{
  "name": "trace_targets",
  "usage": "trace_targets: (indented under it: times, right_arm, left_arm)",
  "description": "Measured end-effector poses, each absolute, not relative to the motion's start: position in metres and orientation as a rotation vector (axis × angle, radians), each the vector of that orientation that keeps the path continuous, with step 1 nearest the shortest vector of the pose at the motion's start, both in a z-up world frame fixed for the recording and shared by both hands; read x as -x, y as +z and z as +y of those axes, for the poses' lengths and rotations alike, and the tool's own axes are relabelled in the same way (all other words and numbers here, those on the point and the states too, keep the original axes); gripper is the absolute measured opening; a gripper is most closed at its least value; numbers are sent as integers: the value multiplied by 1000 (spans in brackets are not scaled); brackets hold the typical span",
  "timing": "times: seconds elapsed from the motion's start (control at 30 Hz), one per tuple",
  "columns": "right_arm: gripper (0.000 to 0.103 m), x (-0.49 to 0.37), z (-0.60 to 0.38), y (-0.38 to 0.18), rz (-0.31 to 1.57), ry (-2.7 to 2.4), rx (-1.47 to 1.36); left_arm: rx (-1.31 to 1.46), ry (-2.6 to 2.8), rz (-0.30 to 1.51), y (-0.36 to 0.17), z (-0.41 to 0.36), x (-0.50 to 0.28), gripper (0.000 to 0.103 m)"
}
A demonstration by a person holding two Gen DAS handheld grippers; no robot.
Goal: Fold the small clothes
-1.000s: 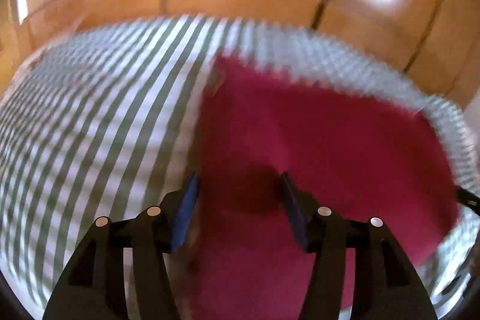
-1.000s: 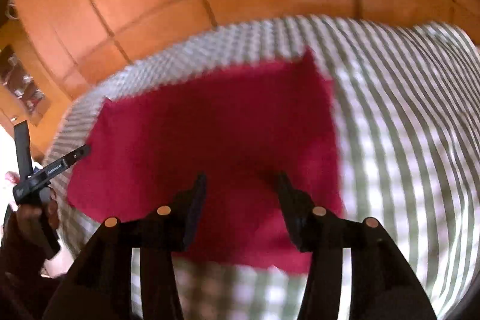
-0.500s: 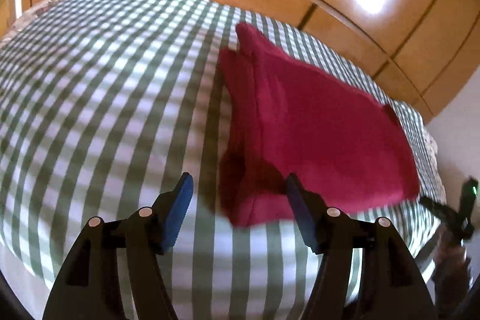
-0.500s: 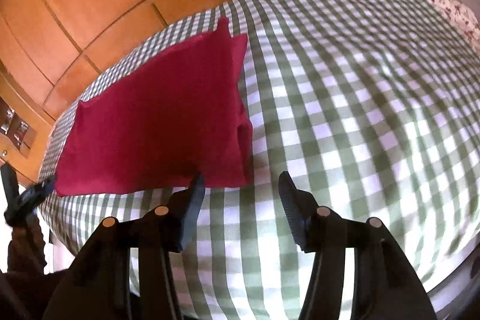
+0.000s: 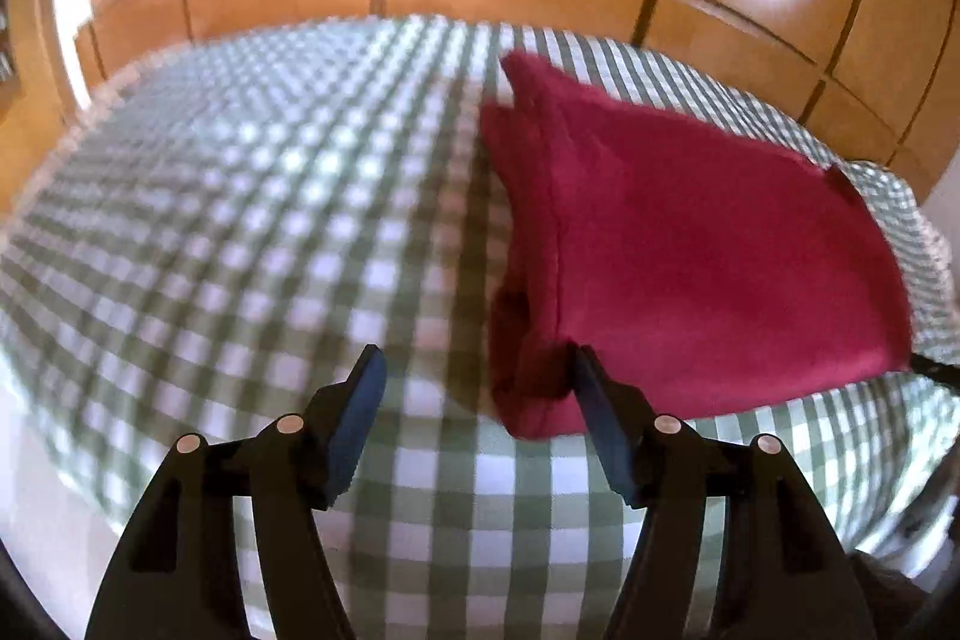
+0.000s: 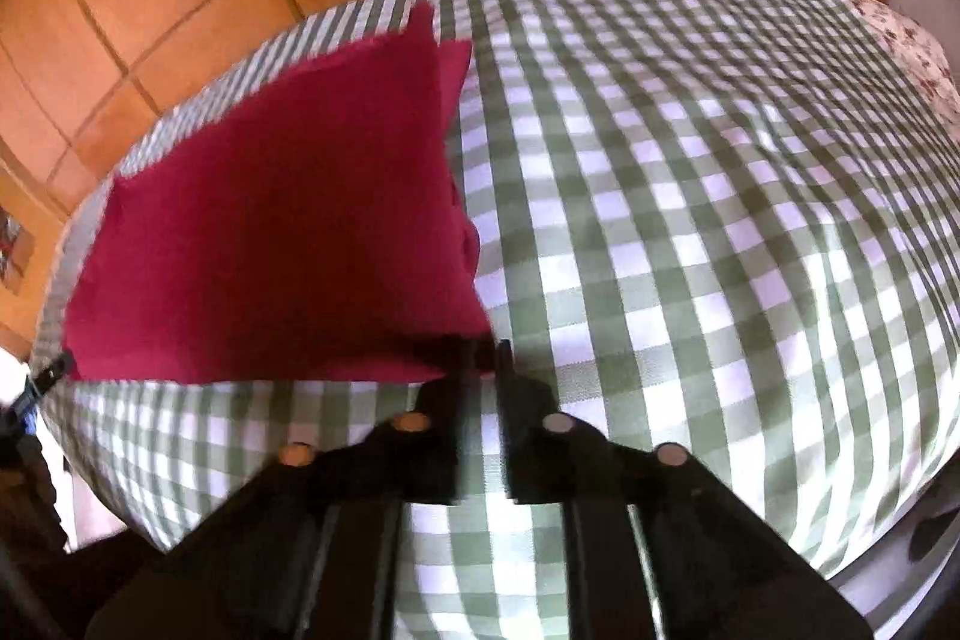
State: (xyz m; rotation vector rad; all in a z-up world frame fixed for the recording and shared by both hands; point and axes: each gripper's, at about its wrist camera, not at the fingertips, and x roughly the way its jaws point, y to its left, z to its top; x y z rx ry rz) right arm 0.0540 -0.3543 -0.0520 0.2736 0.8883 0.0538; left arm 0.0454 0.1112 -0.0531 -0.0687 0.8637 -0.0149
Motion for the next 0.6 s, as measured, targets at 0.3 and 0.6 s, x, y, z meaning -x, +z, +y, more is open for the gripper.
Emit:
trace_targets:
  times: [0.3, 0.6]
  right_arm:
    - [55, -70, -289, -11, 780, 175, -197]
    - [65, -100, -245, -57, 880, 181, -149]
  left_arm:
    - [62, 20, 801, -26, 88, -49, 76]
    - [24, -4, 775, -22, 74, -49, 77]
